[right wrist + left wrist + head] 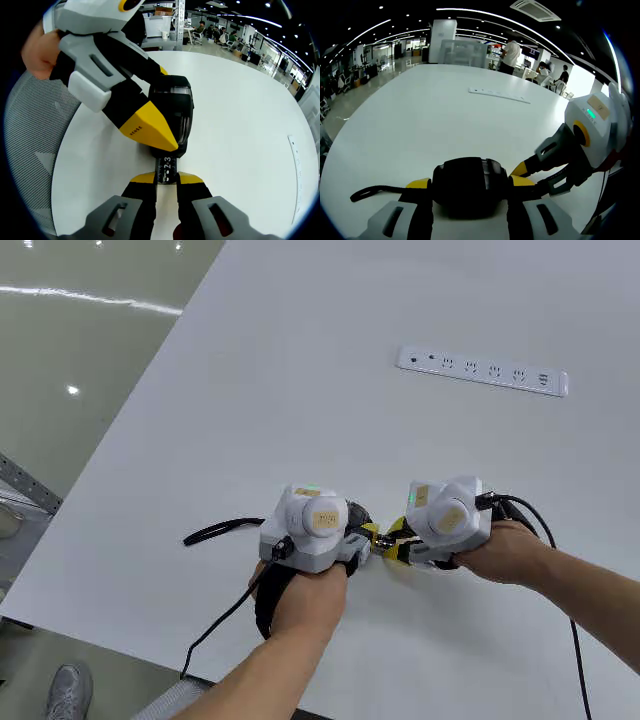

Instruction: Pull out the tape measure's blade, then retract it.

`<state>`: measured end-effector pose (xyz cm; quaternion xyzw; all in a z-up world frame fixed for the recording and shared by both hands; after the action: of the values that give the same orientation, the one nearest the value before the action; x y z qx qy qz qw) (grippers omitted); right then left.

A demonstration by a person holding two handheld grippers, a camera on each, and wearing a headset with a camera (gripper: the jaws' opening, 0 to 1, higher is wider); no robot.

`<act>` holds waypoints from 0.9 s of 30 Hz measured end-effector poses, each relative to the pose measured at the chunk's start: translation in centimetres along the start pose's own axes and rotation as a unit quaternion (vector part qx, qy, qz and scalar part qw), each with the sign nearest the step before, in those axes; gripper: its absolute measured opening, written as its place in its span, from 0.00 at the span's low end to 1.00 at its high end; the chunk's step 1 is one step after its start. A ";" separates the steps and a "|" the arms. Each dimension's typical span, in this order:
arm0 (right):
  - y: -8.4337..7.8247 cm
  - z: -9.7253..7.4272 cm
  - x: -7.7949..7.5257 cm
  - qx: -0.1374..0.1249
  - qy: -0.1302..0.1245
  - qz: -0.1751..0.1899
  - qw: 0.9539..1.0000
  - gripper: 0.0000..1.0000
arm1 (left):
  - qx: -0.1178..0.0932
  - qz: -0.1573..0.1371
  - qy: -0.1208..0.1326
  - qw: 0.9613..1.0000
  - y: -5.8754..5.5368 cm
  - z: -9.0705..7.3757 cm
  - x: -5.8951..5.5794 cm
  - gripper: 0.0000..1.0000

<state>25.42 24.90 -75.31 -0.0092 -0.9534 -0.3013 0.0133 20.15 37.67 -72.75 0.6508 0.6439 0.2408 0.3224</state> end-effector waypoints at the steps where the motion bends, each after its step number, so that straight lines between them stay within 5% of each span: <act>1: 0.0 0.0 0.0 0.000 0.000 0.000 1.000 0.11 | -0.001 0.003 0.000 1.000 0.0 0.0 0.0 0.56; 8: 0.0 0.0 0.0 -0.002 -0.001 0.004 1.000 0.11 | 0.000 -0.002 0.001 1.000 0.0 0.1 -0.1 0.59; 12: 0.1 0.0 0.0 -0.002 -0.002 0.006 1.000 0.11 | 0.010 0.023 0.002 1.000 -0.2 0.4 -0.1 0.61; 27: 0.1 0.1 0.0 -0.007 -0.003 0.007 1.000 0.12 | -0.002 0.035 -0.004 0.999 -0.2 0.3 0.1 0.58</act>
<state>25.45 25.04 -75.28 -0.0171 -0.9513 -0.3075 0.0128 20.24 37.69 -73.12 0.6729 0.6191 0.2507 0.3179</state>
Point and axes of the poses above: the centre of the closed fingertips' face, and the gripper's own axes: z roughly forward along the fingers, x roughly to its left, y roughly out of its top, the point moved 9 cm from there along -z, roughly backward along the fingers, and after that the axes turned 5 degrees about z, right-handed, at the moved point
